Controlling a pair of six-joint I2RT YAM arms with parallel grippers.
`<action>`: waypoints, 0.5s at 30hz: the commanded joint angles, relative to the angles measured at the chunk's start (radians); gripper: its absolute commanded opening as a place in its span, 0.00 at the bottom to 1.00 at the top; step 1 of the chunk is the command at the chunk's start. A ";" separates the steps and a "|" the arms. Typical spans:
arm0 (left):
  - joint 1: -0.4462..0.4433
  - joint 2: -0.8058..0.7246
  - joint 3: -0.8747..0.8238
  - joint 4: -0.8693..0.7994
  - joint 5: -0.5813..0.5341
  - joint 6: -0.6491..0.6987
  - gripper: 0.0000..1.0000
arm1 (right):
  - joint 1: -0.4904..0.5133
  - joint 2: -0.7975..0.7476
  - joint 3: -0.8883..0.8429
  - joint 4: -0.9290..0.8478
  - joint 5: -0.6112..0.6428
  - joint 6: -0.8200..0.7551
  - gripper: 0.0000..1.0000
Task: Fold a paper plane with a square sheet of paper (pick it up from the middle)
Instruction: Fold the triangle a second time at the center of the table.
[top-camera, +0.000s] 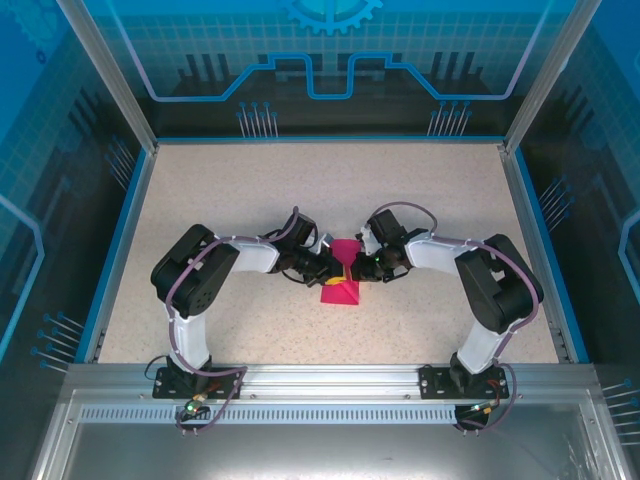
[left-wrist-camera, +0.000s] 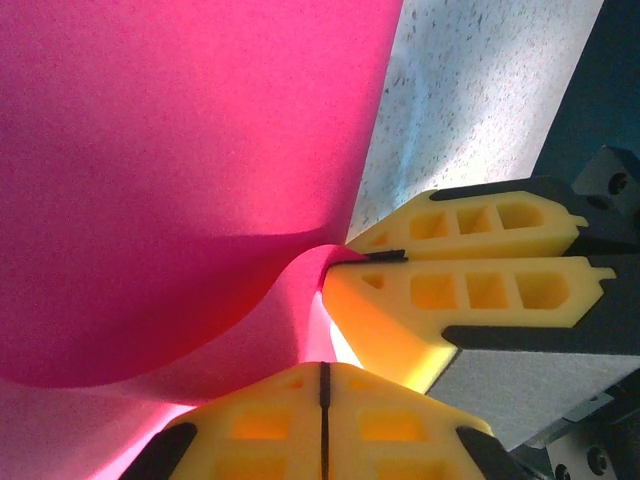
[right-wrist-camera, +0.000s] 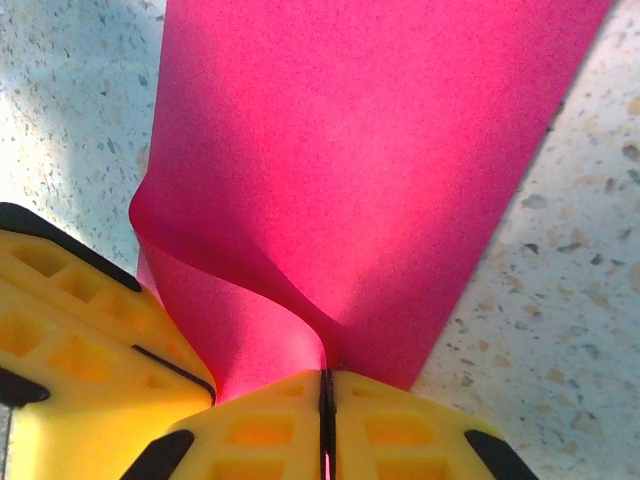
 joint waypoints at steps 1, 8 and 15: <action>-0.007 0.010 0.027 -0.026 -0.006 0.034 0.08 | 0.014 0.010 0.016 -0.025 0.010 -0.014 0.10; -0.008 0.022 0.026 -0.026 -0.007 0.037 0.09 | 0.016 0.010 0.017 -0.033 0.029 -0.014 0.10; -0.009 0.028 0.027 -0.026 -0.011 0.036 0.09 | 0.017 0.017 0.026 -0.041 0.040 -0.018 0.10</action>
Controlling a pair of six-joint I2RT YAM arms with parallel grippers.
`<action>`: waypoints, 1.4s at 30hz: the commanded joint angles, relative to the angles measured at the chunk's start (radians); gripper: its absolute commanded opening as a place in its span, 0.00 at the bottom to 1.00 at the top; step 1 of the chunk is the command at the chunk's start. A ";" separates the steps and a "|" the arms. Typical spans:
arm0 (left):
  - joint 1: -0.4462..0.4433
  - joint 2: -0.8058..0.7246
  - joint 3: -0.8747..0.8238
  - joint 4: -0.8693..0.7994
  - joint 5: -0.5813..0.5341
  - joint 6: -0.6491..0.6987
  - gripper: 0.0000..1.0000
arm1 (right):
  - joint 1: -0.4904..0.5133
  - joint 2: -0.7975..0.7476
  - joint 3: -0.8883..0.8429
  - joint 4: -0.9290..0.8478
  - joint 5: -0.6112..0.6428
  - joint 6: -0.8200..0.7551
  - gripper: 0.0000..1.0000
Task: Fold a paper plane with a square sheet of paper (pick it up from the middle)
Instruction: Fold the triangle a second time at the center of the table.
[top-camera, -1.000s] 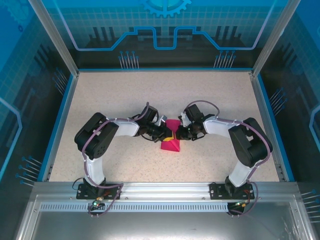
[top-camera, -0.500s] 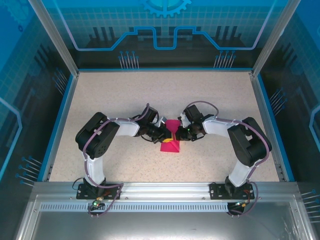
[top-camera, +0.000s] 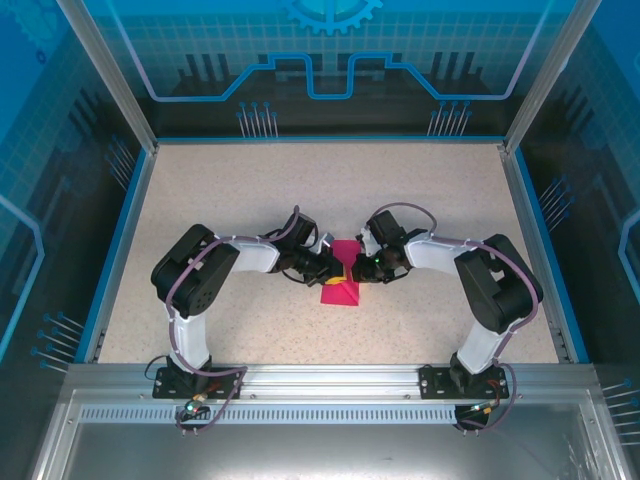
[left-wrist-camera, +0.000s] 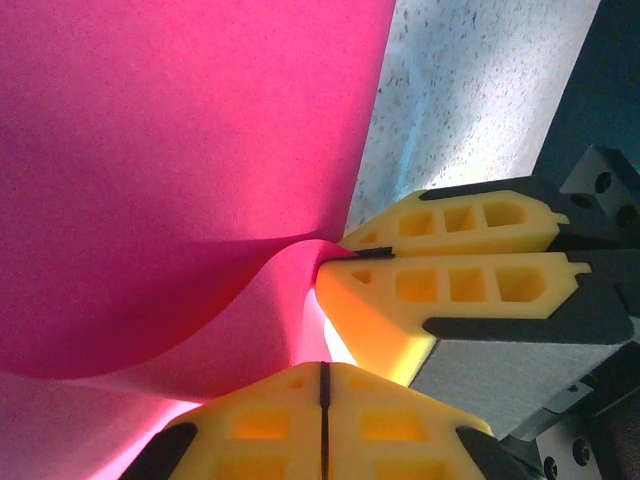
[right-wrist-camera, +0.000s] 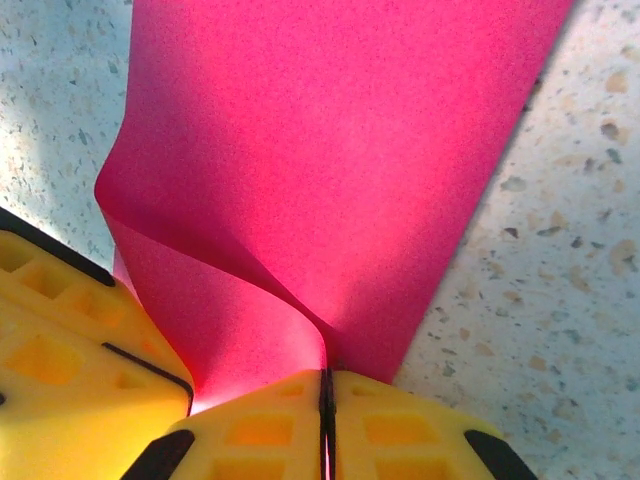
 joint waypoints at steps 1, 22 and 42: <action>-0.008 0.026 0.021 -0.022 -0.013 0.019 0.09 | 0.011 0.015 0.026 -0.025 0.012 -0.018 0.10; -0.008 0.038 0.012 -0.053 -0.043 0.029 0.08 | 0.016 0.040 0.036 -0.036 0.022 -0.027 0.10; -0.013 0.060 0.008 -0.181 -0.144 0.023 0.07 | 0.020 0.040 0.051 -0.055 0.031 -0.032 0.10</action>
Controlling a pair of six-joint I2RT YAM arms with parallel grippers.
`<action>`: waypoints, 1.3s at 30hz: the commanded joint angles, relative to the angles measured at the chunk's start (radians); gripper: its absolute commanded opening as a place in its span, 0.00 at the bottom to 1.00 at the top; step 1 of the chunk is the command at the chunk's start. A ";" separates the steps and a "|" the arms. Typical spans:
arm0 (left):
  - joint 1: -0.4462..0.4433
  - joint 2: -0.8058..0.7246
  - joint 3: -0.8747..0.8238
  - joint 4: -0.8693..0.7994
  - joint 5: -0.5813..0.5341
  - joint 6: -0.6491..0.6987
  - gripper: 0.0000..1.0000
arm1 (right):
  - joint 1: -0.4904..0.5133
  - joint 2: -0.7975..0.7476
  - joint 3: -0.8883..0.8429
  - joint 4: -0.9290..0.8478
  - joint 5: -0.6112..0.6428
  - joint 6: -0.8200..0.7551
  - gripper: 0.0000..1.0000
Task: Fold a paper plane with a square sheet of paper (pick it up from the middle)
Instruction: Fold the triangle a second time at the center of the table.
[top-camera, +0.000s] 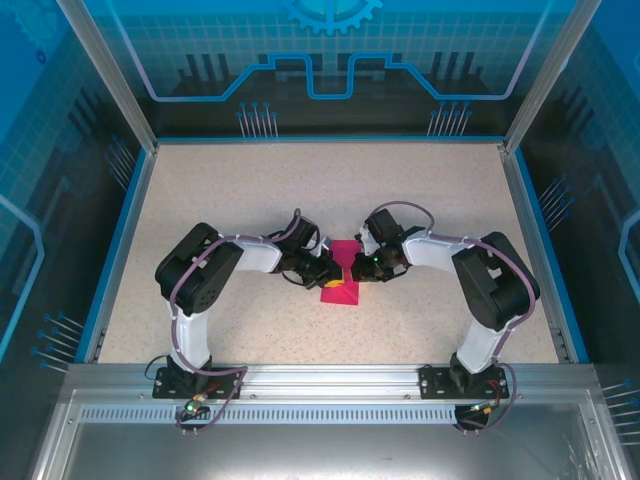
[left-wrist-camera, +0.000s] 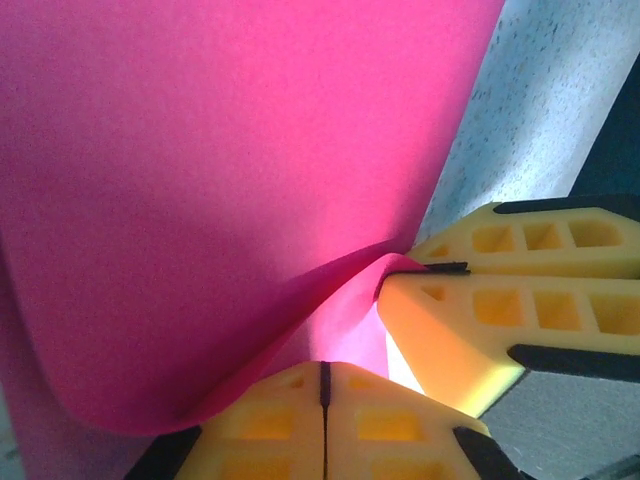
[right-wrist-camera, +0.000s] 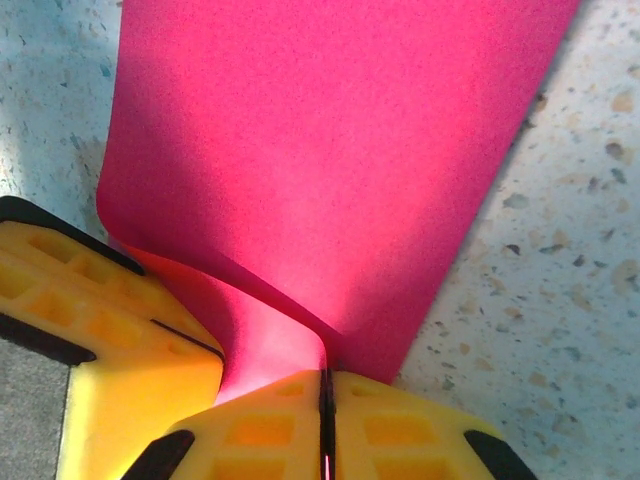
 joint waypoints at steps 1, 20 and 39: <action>-0.008 0.031 -0.004 -0.142 -0.099 0.020 0.07 | 0.018 0.016 0.023 -0.029 0.026 -0.017 0.11; -0.039 0.026 0.007 -0.277 -0.230 -0.004 0.05 | 0.036 -0.070 0.009 -0.019 -0.003 0.040 0.11; -0.040 -0.051 0.093 -0.313 -0.307 0.047 0.11 | 0.055 0.100 0.002 -0.087 0.110 -0.009 0.01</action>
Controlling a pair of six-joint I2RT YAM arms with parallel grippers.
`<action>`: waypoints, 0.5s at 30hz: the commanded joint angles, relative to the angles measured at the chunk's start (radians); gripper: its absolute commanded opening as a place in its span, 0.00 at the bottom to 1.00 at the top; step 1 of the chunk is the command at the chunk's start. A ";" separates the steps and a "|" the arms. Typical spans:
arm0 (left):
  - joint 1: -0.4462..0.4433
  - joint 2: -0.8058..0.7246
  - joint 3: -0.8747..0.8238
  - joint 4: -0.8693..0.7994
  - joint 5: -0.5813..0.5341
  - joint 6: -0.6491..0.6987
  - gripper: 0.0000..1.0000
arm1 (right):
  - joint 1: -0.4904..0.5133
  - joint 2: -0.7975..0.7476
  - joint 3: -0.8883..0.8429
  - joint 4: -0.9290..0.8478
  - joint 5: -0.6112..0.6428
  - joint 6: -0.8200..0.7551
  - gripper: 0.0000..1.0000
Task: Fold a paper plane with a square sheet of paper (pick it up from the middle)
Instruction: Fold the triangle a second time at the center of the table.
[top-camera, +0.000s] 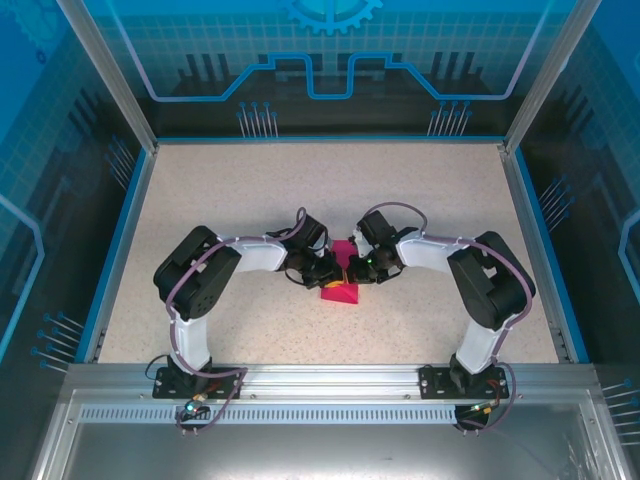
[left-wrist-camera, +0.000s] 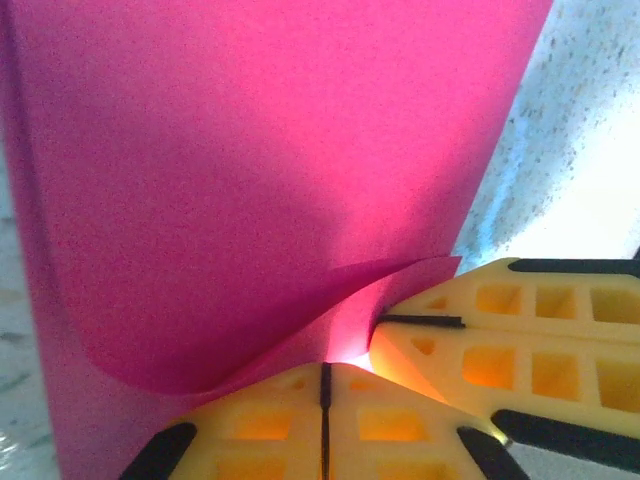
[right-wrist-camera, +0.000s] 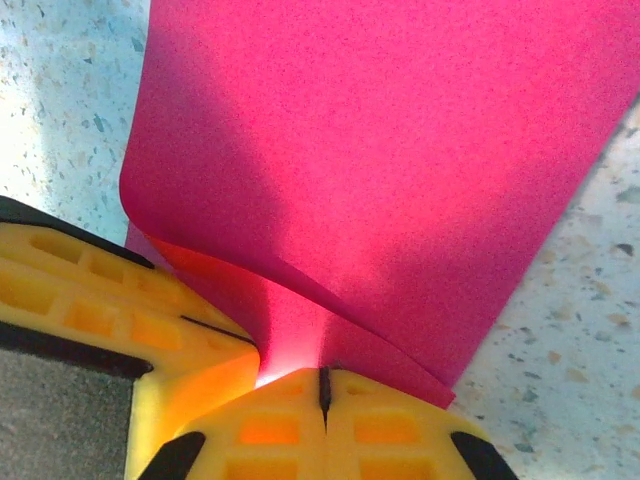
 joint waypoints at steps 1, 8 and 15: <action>0.014 -0.012 0.030 -0.134 -0.134 0.039 0.12 | 0.007 0.085 -0.023 -0.077 0.098 -0.035 0.01; 0.093 0.025 0.009 -0.104 -0.132 0.054 0.14 | 0.004 0.113 -0.023 -0.089 0.124 -0.055 0.01; 0.179 -0.029 0.025 -0.123 -0.117 0.109 0.19 | 0.004 0.106 -0.024 -0.094 0.131 -0.060 0.01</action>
